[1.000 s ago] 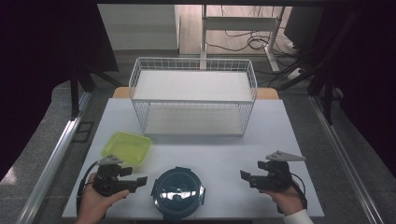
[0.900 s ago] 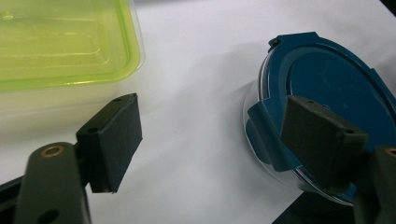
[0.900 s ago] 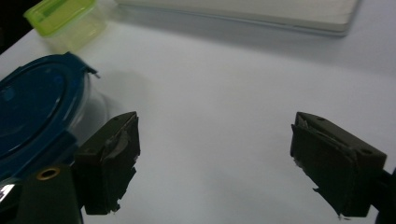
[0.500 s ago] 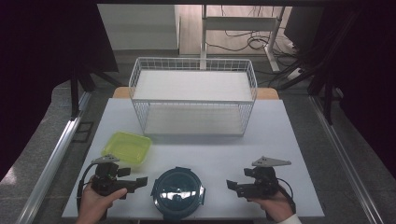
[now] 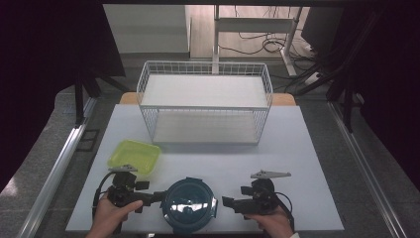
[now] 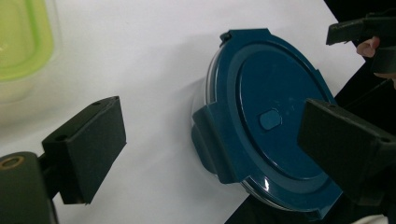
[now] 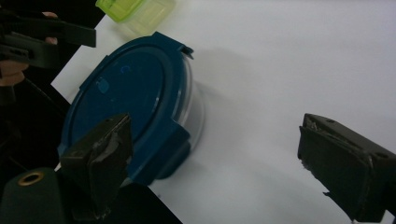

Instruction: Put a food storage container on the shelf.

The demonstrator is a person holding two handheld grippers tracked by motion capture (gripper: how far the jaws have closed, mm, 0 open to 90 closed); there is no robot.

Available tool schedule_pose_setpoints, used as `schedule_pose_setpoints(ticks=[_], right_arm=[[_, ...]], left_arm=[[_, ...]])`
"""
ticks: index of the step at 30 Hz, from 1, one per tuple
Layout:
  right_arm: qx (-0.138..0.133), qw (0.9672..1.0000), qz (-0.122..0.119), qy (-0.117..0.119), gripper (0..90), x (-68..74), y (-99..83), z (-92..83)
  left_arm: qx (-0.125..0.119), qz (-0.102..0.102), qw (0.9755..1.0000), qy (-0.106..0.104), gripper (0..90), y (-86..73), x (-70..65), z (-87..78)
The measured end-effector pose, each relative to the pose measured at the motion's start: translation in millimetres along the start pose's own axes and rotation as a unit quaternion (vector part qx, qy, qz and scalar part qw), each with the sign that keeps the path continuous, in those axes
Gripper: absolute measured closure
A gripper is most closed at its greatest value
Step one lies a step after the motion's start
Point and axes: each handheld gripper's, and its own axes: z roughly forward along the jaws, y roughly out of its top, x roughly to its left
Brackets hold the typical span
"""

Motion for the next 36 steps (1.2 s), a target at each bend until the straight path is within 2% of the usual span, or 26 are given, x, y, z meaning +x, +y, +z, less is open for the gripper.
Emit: schedule_pose_setpoints(ticks=[5, 9, 12, 16, 21, 24, 26, 30, 36], right_arm=[[0.012, 0.9996, 0.021, 0.016, 9.1, 12.9, 1.3, 17.4], [0.023, 0.9989, 0.032, 0.024, 8.5, 16.0, -1.2, 24.7], [0.028, 0.9982, 0.044, 0.029, 8.2, 18.4, -5.2, 29.5], [0.031, 0.9977, 0.052, 0.028, 8.2, 21.0, -8.6, 32.0], [0.042, 0.9957, 0.073, 0.038, 7.8, 19.3, -11.1, 39.9], [0.045, 0.9948, 0.083, 0.036, 7.8, 18.4, -12.5, 45.2], [0.051, 0.9935, 0.093, 0.041, 7.9, 18.1, -14.0, 48.6], [0.059, 0.9909, 0.109, 0.052, 8.4, 20.4, -18.2, 54.9], [0.057, 0.9872, 0.135, 0.063, 10.0, 22.6, -23.2, 57.8]], left_arm=[[0.015, -0.012, 0.9995, -0.023, 8.2, 3.8, -0.7, 8.2], [0.013, -0.018, 0.9994, -0.027, 10.7, 1.7, -1.1, 10.7], [0.021, -0.02, 0.999, -0.032, 11.2, 0.6, -2.6, 13.6], [0.029, -0.038, 0.9978, -0.047, 10.6, -0.1, -0.1, 18.4], [0.037, -0.049, 0.997, -0.049, 11.1, -2.8, 2.7, 25.6], [0.04, -0.058, 0.9959, -0.057, 11.7, -3.8, 4.1, 30.7], [0.044, -0.065, 0.9948, -0.065, 11.9, -3.9, 5.5, 33.7], [0.049, -0.069, 0.9941, -0.069, 12.7, -4.5, 5.9, 38.7], [0.053, -0.092, 0.99, -0.093, 17.7, -9.1, 9.4, 42.1]])
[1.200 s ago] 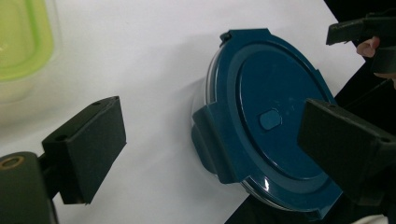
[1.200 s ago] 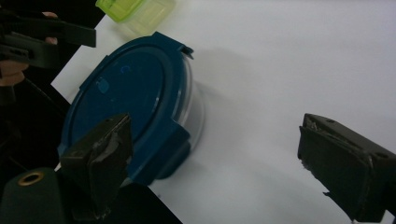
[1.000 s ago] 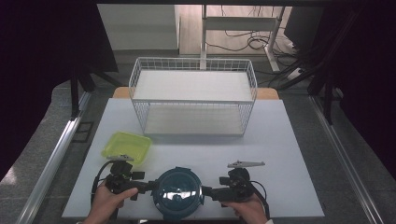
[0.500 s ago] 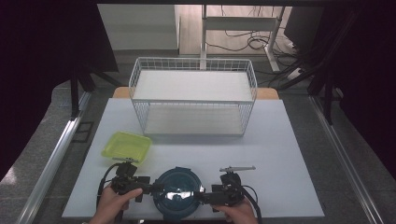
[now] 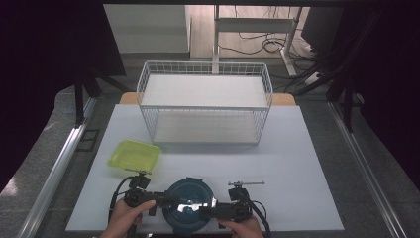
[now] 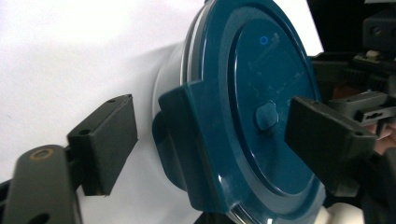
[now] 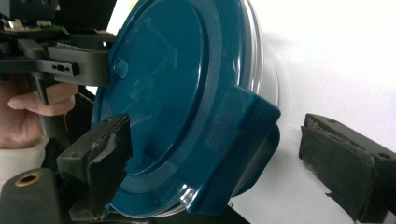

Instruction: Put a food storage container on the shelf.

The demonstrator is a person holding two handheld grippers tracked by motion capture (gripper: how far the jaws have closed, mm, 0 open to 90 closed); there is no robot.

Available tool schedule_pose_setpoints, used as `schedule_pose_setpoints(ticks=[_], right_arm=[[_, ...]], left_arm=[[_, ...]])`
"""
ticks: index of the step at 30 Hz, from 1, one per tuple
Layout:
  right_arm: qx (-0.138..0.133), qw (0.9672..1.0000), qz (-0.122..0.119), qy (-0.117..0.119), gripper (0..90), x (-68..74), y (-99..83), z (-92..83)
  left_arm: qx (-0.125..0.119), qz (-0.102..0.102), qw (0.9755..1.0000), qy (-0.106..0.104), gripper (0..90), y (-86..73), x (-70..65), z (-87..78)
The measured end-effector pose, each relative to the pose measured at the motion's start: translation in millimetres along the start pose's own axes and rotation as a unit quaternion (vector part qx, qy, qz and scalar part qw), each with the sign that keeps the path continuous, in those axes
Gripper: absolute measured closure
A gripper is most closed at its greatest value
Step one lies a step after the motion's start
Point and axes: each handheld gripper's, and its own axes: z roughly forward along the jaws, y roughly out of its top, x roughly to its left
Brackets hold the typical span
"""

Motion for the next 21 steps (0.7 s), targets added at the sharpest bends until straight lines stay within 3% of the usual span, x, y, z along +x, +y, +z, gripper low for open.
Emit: schedule_pose_setpoints(ticks=[7, 11, 21], right_arm=[[0.004, 0.9992, 0.031, 0.023, 20.2, 0.6, -5.2, 2.3], [-0.005, 0.9987, 0.046, 0.021, 29.2, 1.5, -6.2, 0.7], [-0.019, 0.9963, 0.082, 0.02, 33.9, 0.9, -6.6, -2.0]], left_arm=[[0.01, -0.022, 0.9995, -0.018, 25.5, -4.7, -0.3, 2.7], [0.007, -0.033, 0.9993, -0.015, 27.3, -5.3, -1.7, 3.6], [0.003, -0.049, 0.9988, -0.003, 28.6, -5.5, -5.8, 2.5]])
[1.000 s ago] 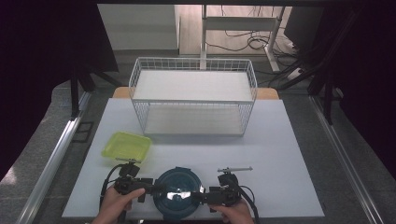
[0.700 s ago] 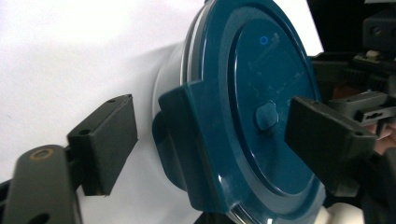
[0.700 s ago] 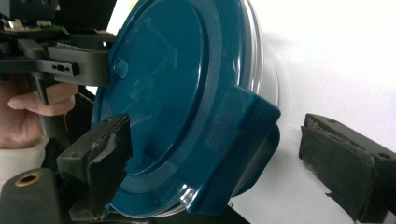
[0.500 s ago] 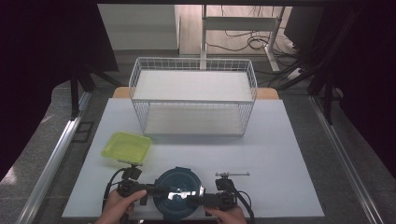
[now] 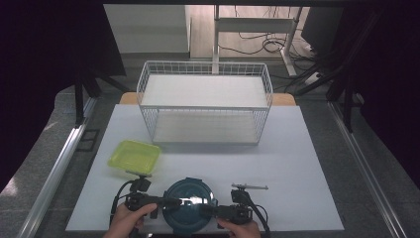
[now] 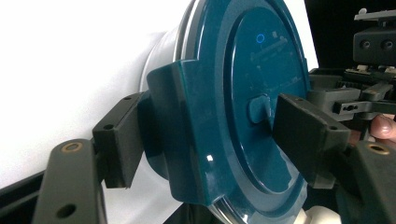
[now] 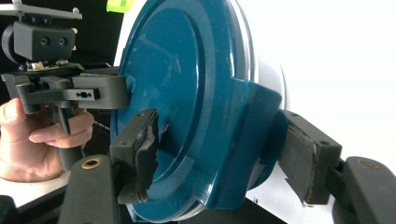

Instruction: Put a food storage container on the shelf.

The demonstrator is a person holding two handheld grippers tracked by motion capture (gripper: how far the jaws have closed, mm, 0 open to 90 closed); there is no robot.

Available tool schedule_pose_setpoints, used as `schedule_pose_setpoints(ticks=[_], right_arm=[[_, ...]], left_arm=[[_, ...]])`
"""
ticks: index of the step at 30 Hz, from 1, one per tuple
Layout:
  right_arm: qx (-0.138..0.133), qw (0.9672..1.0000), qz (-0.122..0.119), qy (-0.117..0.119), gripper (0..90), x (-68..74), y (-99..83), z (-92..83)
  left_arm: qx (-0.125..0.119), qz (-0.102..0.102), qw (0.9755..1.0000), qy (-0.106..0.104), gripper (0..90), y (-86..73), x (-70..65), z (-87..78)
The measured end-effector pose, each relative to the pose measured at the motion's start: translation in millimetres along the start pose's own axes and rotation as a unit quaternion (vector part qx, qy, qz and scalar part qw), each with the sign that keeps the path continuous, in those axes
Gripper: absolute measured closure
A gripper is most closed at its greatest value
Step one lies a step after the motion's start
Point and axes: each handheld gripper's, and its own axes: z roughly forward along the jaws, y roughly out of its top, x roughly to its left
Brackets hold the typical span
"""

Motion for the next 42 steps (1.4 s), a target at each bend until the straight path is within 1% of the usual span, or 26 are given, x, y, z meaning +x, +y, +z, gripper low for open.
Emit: schedule_pose_setpoints(ticks=[5, 10, 13, 16, 19, 21, 22, 26, 29, 35, 38, 41, 42], right_arm=[[-0.002, 0.9999, 0.014, 0.004, 35.9, -1.1, 0.1, -1.8], [-0.005, 0.9997, 0.022, 0.003, 38.1, -0.9, 1.4, -3.8], [-0.008, 0.9997, 0.023, 0.003, 38.9, -0.4, 2.3, -4.6], [-0.011, 0.9997, 0.021, 0.002, 39.6, 1.0, 4.5, -6.1], [-0.009, 0.9995, 0.028, 0.004, 40.0, 0.2, 8.6, -7.3], [-0.011, 0.9997, 0.022, 0.002, 40.2, 0.5, 11.1, -7.8], [-0.016, 0.9998, 0.013, -0.003, 40.1, 2.2, 14.3, -9.2], [-0.02, 0.9998, 0.005, -0.005, 40.1, 5.3, 19.8, -12.4], [-0.024, 0.9997, -0.001, -0.003, 40.1, 7.2, 24.8, -14.7], [-0.03, 0.9995, -0.014, -0.003, 40.1, 10.8, 33.8, -20.0], [-0.032, 0.9993, -0.02, -0.003, 40.1, 12.0, 37.9, -22.8], [-0.037, 0.9989, -0.028, -0.004, 40.1, 13.5, 42.4, -26.2], [-0.04, 0.9986, -0.034, -0.006, 40.1, 15.0, 45.7, -28.8]], left_arm=[[-0.006, 0.001, 1.0, 0.006, 30.3, -0.6, -3.7, -1.6], [-0.013, -0.001, 0.9999, 0.009, 32.8, -0.4, -6.2, -4.2], [-0.021, -0.001, 0.9997, 0.011, 34.4, 0.5, -8.3, -6.5], [-0.023, 0.007, 0.9996, 0.015, 34.9, 2.1, -10.8, -7.0], [-0.023, 0.009, 0.9995, 0.018, 35.1, 4.0, -12.8, -6.7], [-0.025, 0.011, 0.9995, 0.017, 35.3, 5.3, -13.3, -6.8], [-0.025, 0.011, 0.9995, 0.017, 35.3, 6.2, -13.9, -6.7], [-0.037, 0.013, 0.9991, 0.013, 35.4, 10.6, -16.9, -8.2], [-0.043, 0.021, 0.9987, 0.016, 35.4, 14.5, -20.4, -10.2], [-0.053, 0.028, 0.9981, 0.015, 35.5, 22.2, -25.7, -11.4], [-0.056, 0.035, 0.9977, 0.013, 35.6, 26.3, -28.0, -11.8], [-0.06, 0.041, 0.9973, 0.012, 35.7, 31.1, -31.3, -12.4], [-0.061, 0.043, 0.9971, 0.011, 35.8, 32.8, -32.2, -12.8]])
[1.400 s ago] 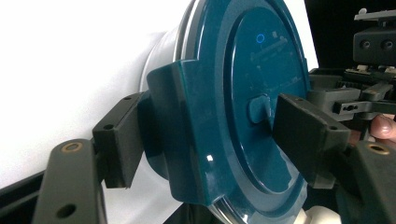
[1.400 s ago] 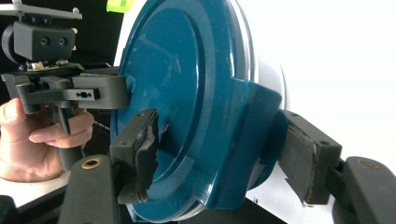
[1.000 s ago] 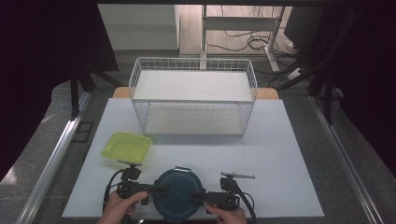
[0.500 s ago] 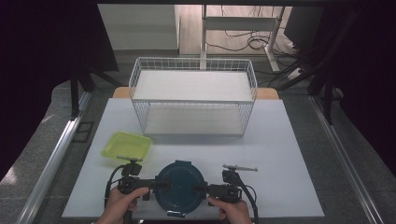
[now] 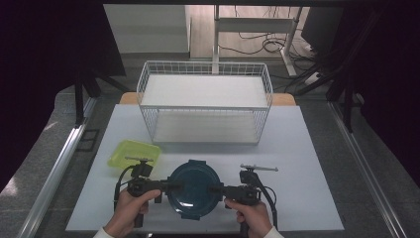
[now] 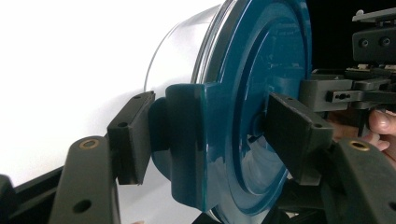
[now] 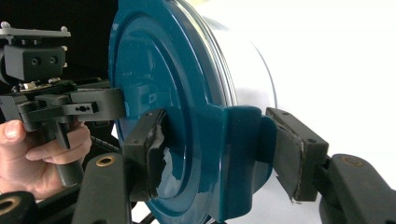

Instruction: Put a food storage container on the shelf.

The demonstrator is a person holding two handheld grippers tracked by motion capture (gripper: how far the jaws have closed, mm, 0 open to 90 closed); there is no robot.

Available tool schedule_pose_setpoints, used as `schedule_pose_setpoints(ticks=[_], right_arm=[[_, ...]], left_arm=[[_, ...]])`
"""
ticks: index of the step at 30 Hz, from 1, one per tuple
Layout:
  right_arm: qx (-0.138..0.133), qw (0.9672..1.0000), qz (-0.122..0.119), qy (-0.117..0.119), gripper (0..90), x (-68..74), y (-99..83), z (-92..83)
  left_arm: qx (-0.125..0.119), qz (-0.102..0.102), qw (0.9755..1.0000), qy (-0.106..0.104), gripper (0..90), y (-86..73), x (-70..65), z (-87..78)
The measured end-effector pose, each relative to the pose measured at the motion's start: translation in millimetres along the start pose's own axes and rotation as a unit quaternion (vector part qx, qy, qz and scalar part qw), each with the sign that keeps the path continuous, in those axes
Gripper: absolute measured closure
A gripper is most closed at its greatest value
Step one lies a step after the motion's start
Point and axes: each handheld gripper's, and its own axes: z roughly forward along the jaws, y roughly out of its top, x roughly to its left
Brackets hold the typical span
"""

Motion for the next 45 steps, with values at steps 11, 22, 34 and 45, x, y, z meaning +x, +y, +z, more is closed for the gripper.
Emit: schedule_pose_setpoints(ticks=[11, 22, 34, 45], right_arm=[[-0.012, 0.9995, -0.028, -0.002, 40.1, 8.7, 24.7, -10.8], [-0.032, 0.9978, -0.058, -0.004, 40.0, 25.2, 55.9, -27.2], [-0.043, 0.9967, -0.068, -0.004, 40.0, 31.5, 78.7, -38.5], [-0.049, 0.9962, -0.071, -0.003, 39.9, 34.8, 98.7, -42.9]], left_arm=[[-0.022, 0.017, 0.9996, -0.005, 36.3, 23.7, -11.1, -4.6], [-0.045, 0.039, 0.9982, -0.009, 36.4, 54.2, -28.5, -13.0], [-0.055, 0.048, 0.9973, -0.012, 36.9, 75.3, -37.8, -14.3], [-0.064, 0.051, 0.9966, -0.012, 37.3, 96.1, -42.9, -16.1]])
